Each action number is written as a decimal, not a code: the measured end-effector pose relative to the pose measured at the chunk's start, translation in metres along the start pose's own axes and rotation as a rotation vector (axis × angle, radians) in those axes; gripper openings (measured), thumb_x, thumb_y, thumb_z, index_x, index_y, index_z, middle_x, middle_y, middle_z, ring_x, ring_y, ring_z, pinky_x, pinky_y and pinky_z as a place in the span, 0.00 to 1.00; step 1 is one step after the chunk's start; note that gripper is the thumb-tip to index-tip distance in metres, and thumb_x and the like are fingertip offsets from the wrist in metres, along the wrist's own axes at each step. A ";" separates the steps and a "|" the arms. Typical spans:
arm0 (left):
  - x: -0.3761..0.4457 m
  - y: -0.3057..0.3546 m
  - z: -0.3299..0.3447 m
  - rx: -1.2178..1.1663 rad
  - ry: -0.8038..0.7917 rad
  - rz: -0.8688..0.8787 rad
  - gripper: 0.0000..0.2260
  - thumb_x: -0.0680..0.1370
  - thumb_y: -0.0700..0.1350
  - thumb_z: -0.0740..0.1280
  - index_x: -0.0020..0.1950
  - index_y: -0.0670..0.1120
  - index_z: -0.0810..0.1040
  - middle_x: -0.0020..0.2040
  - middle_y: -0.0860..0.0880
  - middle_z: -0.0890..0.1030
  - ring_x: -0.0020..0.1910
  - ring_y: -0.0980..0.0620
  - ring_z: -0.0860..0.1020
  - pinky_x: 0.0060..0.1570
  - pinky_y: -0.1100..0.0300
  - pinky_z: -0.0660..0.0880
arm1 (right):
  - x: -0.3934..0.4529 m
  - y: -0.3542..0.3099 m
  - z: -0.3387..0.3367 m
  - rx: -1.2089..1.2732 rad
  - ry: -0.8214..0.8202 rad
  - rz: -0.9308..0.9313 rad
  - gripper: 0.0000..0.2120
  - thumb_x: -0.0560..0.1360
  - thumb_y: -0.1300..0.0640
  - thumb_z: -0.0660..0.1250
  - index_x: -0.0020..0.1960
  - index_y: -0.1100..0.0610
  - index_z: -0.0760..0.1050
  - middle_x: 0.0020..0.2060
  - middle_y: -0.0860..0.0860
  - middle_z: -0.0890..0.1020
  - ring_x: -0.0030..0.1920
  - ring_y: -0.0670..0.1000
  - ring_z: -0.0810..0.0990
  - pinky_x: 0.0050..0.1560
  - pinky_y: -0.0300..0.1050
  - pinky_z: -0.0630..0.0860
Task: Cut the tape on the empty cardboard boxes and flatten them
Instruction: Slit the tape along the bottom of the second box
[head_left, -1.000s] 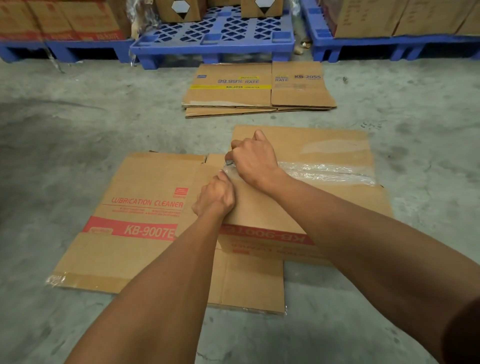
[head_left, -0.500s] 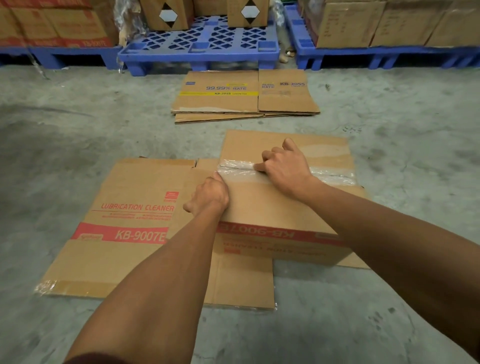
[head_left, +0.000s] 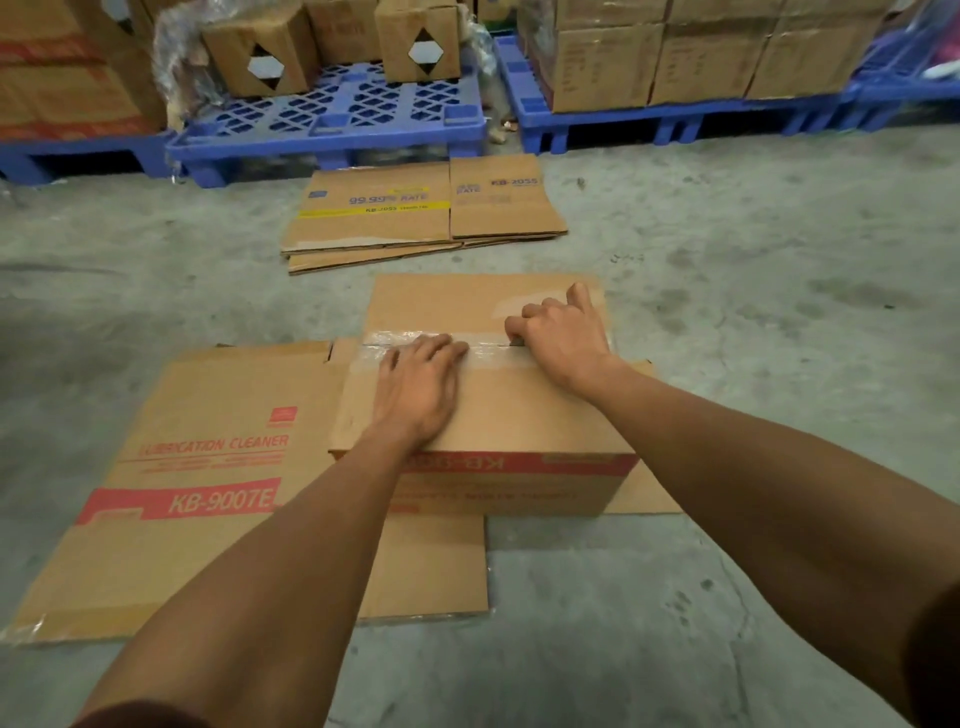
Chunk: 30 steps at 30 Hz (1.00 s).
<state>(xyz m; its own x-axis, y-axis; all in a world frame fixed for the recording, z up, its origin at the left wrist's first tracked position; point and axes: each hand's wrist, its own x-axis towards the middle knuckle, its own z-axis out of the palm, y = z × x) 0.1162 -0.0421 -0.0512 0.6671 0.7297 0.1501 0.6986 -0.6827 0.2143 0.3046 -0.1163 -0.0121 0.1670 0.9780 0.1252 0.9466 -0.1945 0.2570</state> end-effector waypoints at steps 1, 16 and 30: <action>0.001 0.008 0.004 0.004 -0.015 -0.026 0.19 0.83 0.52 0.52 0.74 0.57 0.67 0.75 0.53 0.66 0.76 0.50 0.60 0.75 0.45 0.51 | -0.001 0.001 0.000 0.019 -0.002 0.007 0.12 0.82 0.58 0.56 0.56 0.47 0.75 0.51 0.49 0.81 0.54 0.55 0.77 0.56 0.53 0.52; 0.005 0.019 0.010 0.032 -0.020 -0.099 0.19 0.83 0.55 0.51 0.73 0.58 0.67 0.76 0.53 0.65 0.76 0.49 0.59 0.75 0.43 0.51 | -0.066 0.093 0.031 0.063 0.060 0.163 0.15 0.78 0.64 0.57 0.56 0.46 0.73 0.49 0.47 0.79 0.52 0.54 0.75 0.56 0.54 0.56; 0.023 0.113 0.038 -0.001 -0.003 0.324 0.20 0.81 0.48 0.56 0.73 0.51 0.71 0.71 0.51 0.72 0.70 0.50 0.68 0.70 0.53 0.61 | -0.086 0.106 0.044 0.121 0.081 0.288 0.19 0.73 0.67 0.59 0.54 0.45 0.73 0.48 0.47 0.78 0.51 0.54 0.76 0.51 0.51 0.54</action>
<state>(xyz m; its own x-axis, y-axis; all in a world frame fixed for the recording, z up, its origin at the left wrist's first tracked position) 0.2202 -0.1041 -0.0607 0.8556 0.4742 0.2078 0.4494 -0.8795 0.1567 0.4027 -0.2176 -0.0376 0.4152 0.8737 0.2535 0.8902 -0.4477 0.0847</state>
